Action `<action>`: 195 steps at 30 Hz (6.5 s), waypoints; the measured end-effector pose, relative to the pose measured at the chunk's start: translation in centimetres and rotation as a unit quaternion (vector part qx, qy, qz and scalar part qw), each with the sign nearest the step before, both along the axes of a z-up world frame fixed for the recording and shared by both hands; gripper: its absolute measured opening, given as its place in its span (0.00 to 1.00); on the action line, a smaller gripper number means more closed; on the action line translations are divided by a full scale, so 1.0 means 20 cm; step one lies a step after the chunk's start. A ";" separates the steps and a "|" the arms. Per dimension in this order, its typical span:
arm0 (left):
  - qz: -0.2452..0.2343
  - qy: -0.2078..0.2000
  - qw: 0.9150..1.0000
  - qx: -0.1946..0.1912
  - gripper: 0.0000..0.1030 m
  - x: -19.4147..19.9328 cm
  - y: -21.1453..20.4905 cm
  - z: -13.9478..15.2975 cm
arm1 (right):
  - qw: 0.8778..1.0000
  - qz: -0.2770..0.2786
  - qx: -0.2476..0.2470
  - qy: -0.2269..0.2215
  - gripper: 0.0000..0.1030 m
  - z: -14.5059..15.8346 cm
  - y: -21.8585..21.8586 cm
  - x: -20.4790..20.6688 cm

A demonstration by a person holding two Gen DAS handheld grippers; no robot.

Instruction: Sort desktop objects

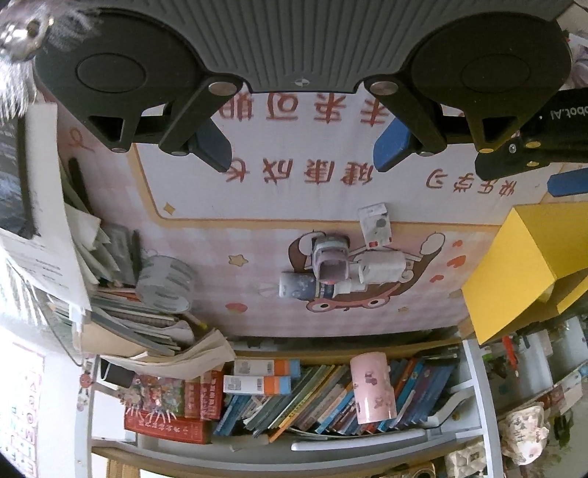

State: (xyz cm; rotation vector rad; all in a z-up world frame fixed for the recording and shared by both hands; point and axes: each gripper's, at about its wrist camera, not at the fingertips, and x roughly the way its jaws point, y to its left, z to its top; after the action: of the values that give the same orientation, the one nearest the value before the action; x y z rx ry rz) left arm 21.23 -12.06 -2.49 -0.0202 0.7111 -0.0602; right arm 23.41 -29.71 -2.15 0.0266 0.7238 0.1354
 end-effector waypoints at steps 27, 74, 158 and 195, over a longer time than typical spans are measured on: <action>0.069 0.010 0.997 0.039 0.93 0.25 -0.06 0.02 | 0.996 0.087 0.011 0.012 0.79 -0.12 0.06 0.58; -0.020 0.045 0.999 0.013 0.27 0.61 -0.31 -0.22 | 0.998 0.031 0.053 0.004 0.39 -0.02 -0.31 0.35; 0.064 -0.035 0.995 -0.074 0.27 -0.88 1.03 0.09 | 0.982 0.189 0.019 -0.003 0.39 0.11 1.07 -0.80; 0.115 -0.061 0.990 -0.047 0.27 -0.35 1.15 0.17 | 0.961 0.271 0.024 -0.045 0.39 0.26 1.26 -0.15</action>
State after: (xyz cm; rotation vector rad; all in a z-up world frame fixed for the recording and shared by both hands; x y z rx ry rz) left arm 14.25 10.92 0.92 -0.1877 0.5794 0.1252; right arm 20.40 -4.49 2.96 -0.1328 0.6225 0.6743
